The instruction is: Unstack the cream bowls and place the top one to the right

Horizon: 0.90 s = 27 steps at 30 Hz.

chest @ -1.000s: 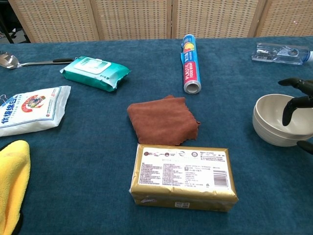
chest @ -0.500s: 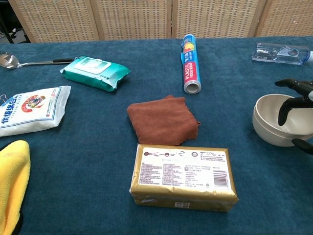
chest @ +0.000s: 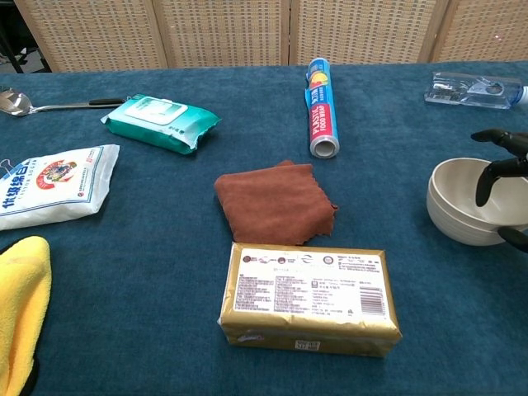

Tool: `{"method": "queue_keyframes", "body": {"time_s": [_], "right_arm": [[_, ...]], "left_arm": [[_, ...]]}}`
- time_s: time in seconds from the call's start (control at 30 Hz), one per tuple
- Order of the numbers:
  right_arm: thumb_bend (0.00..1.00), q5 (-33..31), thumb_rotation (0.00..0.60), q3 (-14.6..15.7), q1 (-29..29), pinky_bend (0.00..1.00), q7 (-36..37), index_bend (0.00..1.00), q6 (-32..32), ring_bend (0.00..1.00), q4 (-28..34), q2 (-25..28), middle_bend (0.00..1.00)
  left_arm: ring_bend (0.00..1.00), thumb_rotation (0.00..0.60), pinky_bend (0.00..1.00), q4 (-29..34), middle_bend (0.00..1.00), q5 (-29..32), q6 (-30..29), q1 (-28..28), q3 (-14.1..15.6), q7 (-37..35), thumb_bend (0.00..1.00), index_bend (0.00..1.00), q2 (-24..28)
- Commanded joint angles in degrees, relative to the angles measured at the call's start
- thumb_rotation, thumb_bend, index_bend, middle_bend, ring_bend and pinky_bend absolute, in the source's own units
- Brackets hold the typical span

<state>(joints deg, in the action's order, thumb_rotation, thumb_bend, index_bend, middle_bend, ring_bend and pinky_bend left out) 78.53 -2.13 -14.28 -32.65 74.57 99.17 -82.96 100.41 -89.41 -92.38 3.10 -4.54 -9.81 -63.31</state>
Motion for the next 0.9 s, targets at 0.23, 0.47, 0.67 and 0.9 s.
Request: {"method": "queue_keyframes", "body": {"time_s": [0.23, 0.47, 0.67, 0.9], "right_arm": [[0.41, -0.74, 0.6, -0.29, 0.0, 0.0, 0.56, 0.4, 0.01, 0.0, -0.76, 0.49, 0.0], [0.41, -0.95, 0.6, -0.16, 0.14, 0.0, 0.94, 0.4, 0.13, 0.0, -0.9, 0.77, 0.0], [0.41, -0.92, 0.6, 0.01, 0.24, 0.0, 1.14, 0.4, 0.28, 0.0, -1.0, 0.88, 0.0], [0.41, -1.37, 0.6, 0.09, 0.33, 0.0, 1.44, 0.47, 0.16, 0.0, -1.57, 0.67, 0.01]], "left_arm": [[0.0, 0.322, 0.0, -0.04, 0.0, 0.07, 0.27, 0.1, 0.07, 0.18, 0.1, 0.0, -0.1], [0.0, 0.323, 0.0, 0.01, 0.0, -0.08, 0.24, 0.1, 0.14, 0.32, 0.1, 0.0, -0.15], [0.0, 0.323, 0.0, 0.13, 0.0, -0.11, 0.07, 0.03, 0.13, 0.3, 0.1, 0.0, -0.07], [0.0, 0.323, 0.0, -0.02, 0.0, 0.1, 0.12, 0.07, 0.01, 0.06, 0.1, 0.0, 0.0]]}}
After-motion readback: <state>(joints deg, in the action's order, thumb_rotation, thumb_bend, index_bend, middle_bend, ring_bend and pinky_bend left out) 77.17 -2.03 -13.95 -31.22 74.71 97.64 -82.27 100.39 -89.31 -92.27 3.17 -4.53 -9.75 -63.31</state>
